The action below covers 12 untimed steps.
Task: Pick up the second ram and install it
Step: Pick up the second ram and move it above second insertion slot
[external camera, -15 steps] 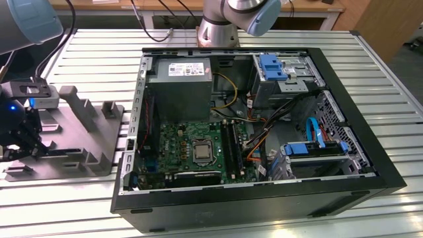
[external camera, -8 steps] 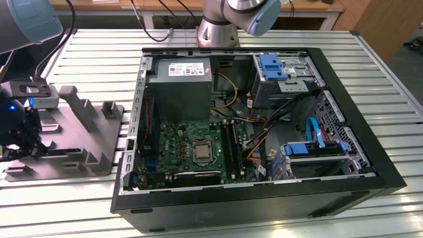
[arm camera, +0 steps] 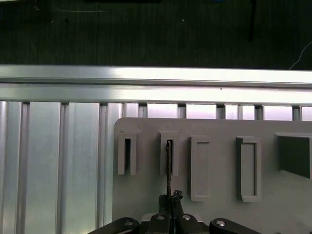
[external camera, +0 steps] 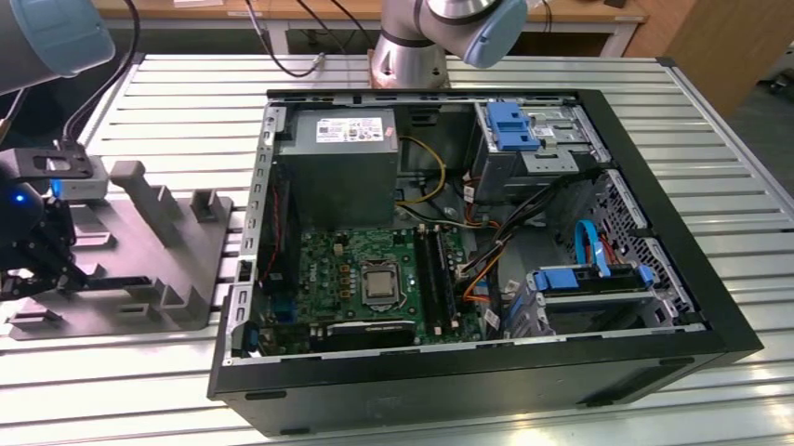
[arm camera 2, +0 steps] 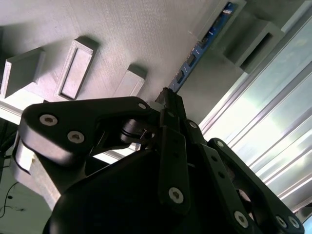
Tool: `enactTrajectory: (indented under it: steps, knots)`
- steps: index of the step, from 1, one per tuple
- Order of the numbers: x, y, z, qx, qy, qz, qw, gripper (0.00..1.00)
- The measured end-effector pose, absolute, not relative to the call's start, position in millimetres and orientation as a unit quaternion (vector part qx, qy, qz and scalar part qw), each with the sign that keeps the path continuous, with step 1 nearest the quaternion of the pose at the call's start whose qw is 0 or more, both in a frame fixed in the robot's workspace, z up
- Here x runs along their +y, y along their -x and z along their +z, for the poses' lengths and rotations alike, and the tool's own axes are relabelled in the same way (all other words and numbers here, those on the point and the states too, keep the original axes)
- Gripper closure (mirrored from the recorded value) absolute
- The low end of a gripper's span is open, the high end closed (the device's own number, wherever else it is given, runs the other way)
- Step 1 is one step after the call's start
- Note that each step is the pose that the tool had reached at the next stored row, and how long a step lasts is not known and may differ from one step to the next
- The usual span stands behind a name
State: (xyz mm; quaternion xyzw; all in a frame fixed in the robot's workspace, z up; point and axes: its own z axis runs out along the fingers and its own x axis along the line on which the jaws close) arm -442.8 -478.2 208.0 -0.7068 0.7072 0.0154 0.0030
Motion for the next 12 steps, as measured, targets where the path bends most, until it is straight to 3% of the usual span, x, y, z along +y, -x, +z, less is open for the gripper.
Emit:
enactTrajectory:
  steps: [12]
  knots:
    - [-478,443,222,0.707,0.707,0.015,0.003,0.89]
